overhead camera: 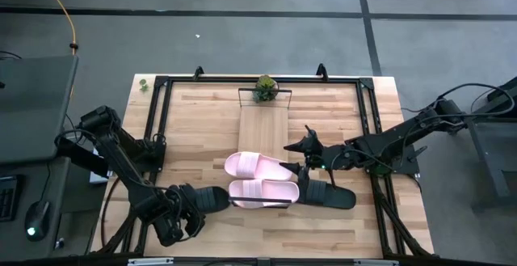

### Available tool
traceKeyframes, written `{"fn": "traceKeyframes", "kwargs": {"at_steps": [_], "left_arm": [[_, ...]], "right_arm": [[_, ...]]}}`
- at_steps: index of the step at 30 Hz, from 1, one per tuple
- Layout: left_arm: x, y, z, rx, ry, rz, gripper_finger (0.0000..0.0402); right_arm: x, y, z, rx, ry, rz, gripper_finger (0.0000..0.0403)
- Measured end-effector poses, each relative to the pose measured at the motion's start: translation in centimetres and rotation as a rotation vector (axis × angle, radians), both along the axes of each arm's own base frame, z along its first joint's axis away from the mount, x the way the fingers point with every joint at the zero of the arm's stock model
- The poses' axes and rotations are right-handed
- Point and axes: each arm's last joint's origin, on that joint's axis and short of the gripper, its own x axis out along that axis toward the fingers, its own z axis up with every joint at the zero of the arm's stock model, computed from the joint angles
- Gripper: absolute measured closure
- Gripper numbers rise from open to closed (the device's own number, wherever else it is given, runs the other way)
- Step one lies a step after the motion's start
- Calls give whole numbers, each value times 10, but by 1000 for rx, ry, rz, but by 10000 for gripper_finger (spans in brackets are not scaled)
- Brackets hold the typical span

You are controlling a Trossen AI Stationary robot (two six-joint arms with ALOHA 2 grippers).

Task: Pick and place slides into the shelf
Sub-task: Put the left black slide on the shelf

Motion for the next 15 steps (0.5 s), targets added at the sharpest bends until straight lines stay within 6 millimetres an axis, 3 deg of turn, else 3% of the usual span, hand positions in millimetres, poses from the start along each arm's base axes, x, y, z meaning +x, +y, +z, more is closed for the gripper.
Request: {"fn": "traceKeyframes", "kwargs": {"at_steps": [8,15], "left_arm": [[-9,9,-33,-52,5,55,135],[-5,7,-46,-137,-159,56,135]], "right_arm": [[-1,5,1,-3,-11,22,128],[-1,7,4,4,-38,23,128]]}}
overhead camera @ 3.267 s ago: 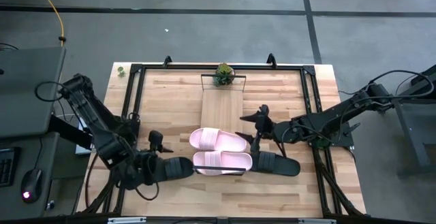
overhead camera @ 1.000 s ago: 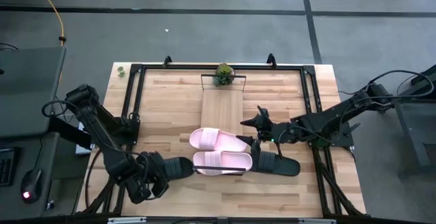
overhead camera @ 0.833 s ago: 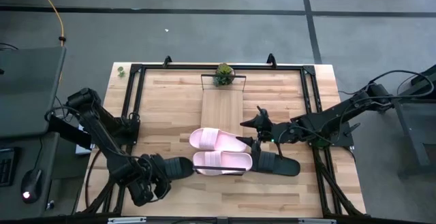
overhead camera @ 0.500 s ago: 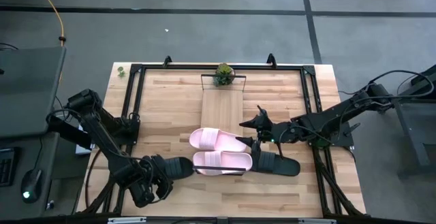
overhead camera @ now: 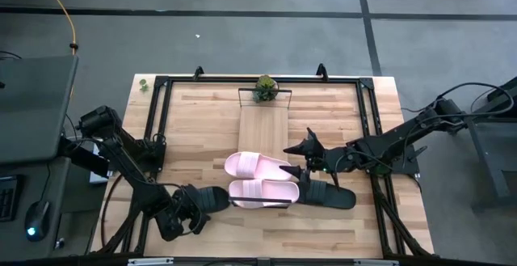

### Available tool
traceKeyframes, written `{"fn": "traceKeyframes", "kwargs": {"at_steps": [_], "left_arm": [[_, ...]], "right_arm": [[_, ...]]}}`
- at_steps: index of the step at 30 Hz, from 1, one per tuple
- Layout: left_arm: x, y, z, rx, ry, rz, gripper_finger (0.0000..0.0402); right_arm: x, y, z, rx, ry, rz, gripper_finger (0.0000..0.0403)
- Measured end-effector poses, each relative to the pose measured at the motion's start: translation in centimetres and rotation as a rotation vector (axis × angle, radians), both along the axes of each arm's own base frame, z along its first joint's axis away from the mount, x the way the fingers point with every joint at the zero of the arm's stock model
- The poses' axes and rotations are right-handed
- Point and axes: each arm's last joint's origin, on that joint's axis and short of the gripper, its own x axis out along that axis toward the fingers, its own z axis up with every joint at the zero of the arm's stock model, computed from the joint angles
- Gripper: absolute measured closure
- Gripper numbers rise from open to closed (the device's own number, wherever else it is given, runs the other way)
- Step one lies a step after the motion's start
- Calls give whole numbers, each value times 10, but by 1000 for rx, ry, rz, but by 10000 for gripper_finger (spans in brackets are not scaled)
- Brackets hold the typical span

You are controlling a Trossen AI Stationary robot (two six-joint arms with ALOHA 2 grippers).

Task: Pick and place slides into the shelf
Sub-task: Put the left black slide on the shelf

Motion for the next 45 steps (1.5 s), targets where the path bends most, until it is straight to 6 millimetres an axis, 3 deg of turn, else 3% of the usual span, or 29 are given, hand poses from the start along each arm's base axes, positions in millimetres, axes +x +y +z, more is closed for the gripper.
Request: {"fn": "traceKeyframes", "kwargs": {"at_steps": [18,25,39,45], "left_arm": [[1,4,1,112,-79,30,148],[1,4,1,123,-77,16,209],[1,4,1,154,-82,-17,383],[1,4,1,153,-81,-17,384]], "right_arm": [[0,2,0,21,9,65,128],[0,2,0,22,9,68,128],[0,4,0,41,16,118,128],[0,4,-1,62,14,109,128]]}}
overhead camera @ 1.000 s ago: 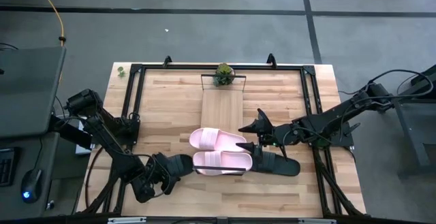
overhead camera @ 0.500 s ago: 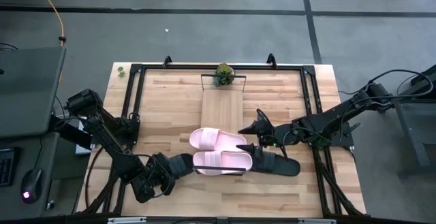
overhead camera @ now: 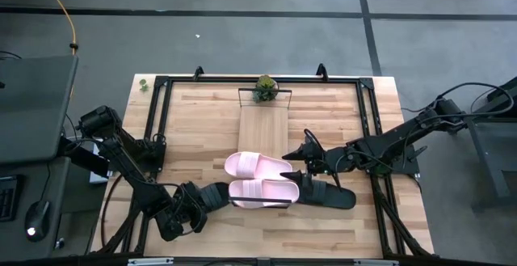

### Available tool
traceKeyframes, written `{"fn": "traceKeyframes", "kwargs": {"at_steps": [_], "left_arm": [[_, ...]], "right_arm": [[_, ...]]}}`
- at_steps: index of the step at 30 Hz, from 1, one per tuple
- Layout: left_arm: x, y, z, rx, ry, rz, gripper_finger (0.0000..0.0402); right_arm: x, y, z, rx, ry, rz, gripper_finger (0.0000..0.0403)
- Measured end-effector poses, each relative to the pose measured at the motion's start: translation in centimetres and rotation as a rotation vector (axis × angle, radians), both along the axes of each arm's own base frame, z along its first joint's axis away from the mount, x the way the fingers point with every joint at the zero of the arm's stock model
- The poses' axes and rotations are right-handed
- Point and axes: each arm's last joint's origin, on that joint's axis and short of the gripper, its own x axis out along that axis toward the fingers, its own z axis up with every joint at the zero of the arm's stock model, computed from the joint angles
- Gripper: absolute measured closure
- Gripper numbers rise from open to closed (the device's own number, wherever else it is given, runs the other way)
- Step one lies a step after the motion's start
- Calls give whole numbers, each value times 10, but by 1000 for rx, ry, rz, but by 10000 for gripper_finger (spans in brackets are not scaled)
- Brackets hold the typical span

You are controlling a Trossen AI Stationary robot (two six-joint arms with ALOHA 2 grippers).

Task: Pick and place slides into the shelf
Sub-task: Put the left black slide on the shelf

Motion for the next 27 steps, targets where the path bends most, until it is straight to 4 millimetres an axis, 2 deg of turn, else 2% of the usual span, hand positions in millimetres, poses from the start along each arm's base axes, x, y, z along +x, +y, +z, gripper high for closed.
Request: {"fn": "traceKeyframes", "kwargs": {"at_steps": [11,16,22,27], "left_arm": [[-4,-3,1,-14,7,-19,393],[-9,-11,5,-18,13,-40,396],[-13,-20,22,49,33,-64,399],[-13,-24,46,123,83,-72,400]], "right_arm": [[0,0,0,-2,0,-2,128],[0,0,0,-9,1,-11,128],[0,0,0,-10,1,-12,128],[0,-1,0,-7,1,-15,128]]}}
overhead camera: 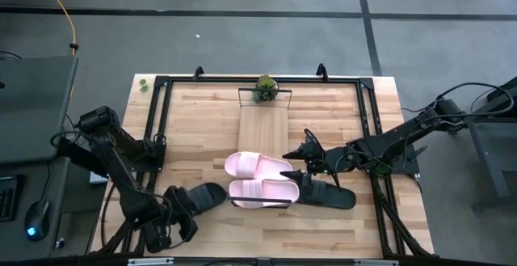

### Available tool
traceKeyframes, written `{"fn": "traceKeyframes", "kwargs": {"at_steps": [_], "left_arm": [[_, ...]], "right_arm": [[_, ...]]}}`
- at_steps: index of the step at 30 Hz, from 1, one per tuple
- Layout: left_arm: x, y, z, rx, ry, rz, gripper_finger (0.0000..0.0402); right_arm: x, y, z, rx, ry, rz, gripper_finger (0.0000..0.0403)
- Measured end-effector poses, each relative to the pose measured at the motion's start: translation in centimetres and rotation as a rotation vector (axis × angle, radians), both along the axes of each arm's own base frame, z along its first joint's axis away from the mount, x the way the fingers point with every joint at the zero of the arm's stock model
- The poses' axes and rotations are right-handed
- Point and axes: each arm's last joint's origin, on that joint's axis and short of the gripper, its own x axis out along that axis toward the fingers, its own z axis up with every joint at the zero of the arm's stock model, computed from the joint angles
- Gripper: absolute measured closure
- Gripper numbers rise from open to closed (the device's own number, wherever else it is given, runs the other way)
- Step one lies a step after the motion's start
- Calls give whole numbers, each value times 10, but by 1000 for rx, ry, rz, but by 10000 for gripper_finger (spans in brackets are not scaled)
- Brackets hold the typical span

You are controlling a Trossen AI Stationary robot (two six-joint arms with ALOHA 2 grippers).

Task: Pick and place slides into the shelf
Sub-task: Put the left black slide on the shelf

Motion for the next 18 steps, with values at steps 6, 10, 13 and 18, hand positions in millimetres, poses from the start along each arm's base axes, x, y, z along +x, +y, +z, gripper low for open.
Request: {"fn": "traceKeyframes", "kwargs": {"at_steps": [6,10,13,18], "left_arm": [[2,-1,37,122,34,-22,400],[1,2,60,196,47,-23,400],[0,4,72,234,59,-28,400],[-3,9,86,299,82,-41,400]], "right_arm": [[0,0,0,0,1,0,128],[0,0,0,0,1,0,128],[0,0,0,0,1,0,128],[0,0,0,-1,2,0,128]]}}
